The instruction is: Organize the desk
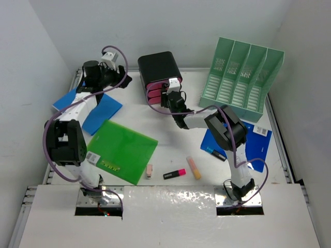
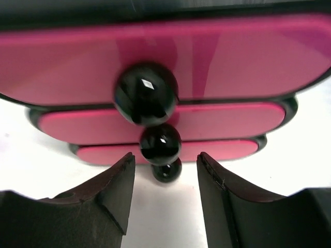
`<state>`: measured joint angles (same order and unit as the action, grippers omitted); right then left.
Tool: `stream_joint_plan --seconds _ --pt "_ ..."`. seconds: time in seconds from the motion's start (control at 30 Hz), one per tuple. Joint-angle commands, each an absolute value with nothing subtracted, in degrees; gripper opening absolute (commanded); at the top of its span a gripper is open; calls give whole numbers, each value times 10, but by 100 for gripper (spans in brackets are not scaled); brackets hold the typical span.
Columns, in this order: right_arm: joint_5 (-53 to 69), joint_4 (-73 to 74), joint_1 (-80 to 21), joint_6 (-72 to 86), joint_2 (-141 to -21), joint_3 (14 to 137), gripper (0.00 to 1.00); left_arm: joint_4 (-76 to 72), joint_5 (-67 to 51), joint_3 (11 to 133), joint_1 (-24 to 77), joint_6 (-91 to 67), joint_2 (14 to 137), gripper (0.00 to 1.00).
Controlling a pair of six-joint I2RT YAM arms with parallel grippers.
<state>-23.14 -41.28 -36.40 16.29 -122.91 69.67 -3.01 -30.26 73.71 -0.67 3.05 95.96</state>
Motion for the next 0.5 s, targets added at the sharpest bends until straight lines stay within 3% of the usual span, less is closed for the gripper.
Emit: stream_joint_plan --seconds 0.0,0.17,0.47 --pt "-249 -446 -364 170 -1236 716 49 -23 -303 757 -5 4 967 59" --pt "-255 -464 -364 162 -1240 713 41 -25 -286 751 -4 4 962 59" --pt "-229 -453 -365 156 -1236 731 45 -15 -274 749 -5 8 974 59"
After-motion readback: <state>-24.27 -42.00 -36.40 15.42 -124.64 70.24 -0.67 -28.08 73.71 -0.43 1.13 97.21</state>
